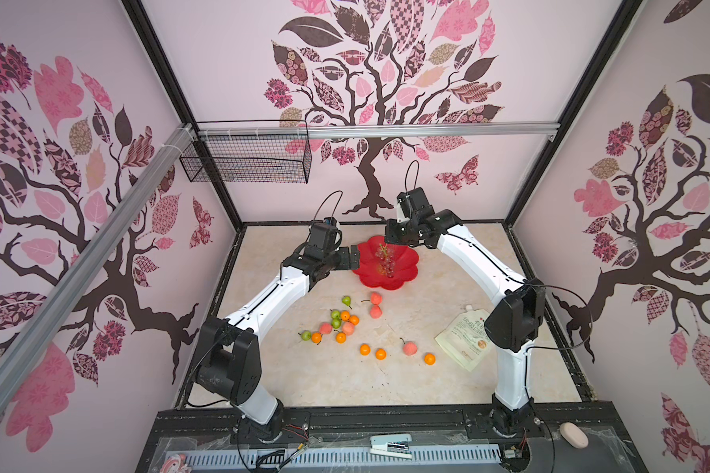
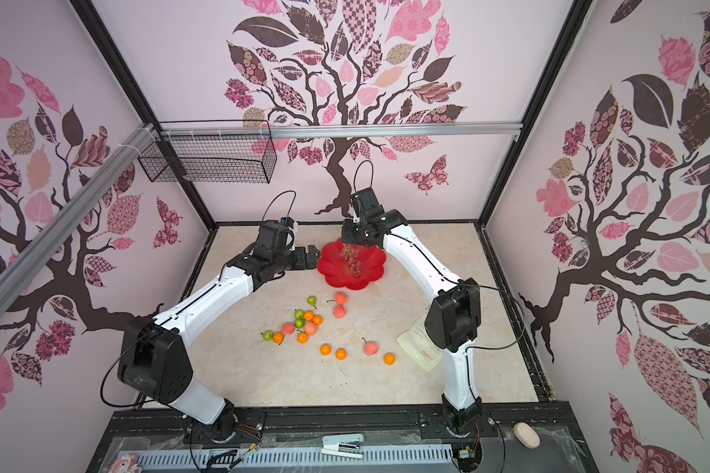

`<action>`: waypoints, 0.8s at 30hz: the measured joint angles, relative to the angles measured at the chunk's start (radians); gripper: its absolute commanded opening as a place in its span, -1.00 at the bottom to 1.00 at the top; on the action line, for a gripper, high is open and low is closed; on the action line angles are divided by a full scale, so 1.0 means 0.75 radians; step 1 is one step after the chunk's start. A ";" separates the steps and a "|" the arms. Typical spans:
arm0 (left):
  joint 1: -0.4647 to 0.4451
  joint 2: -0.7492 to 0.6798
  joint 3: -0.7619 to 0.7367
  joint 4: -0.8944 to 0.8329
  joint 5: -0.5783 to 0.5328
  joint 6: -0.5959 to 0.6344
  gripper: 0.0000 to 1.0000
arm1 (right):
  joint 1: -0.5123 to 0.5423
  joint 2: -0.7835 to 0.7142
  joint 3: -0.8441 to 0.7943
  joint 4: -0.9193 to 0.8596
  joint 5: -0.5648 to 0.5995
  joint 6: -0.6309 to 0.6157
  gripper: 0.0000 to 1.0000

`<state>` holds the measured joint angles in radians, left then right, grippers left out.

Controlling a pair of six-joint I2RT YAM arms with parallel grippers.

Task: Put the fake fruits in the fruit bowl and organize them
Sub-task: 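Lower the grapes into the red bowl with the right gripper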

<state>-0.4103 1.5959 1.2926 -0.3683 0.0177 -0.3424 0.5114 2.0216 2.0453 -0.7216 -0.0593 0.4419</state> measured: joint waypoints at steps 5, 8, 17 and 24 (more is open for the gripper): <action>0.000 0.001 -0.005 0.036 0.112 0.004 0.97 | -0.013 0.068 0.023 0.005 0.004 0.008 -1.00; 0.000 0.013 -0.005 0.050 0.201 0.009 0.97 | -0.035 0.109 0.048 0.007 0.004 0.010 -1.00; 0.000 0.155 0.058 0.004 0.338 0.013 0.97 | -0.144 0.239 0.164 0.010 0.002 0.009 -1.00; -0.004 0.213 0.179 -0.046 0.362 0.014 0.97 | -0.215 0.365 0.354 -0.007 -0.018 0.008 -1.00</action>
<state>-0.4129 1.7554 1.4265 -0.4030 0.2890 -0.3317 0.3500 2.2951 2.3108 -0.7269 -0.0727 0.4480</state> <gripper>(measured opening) 0.986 0.041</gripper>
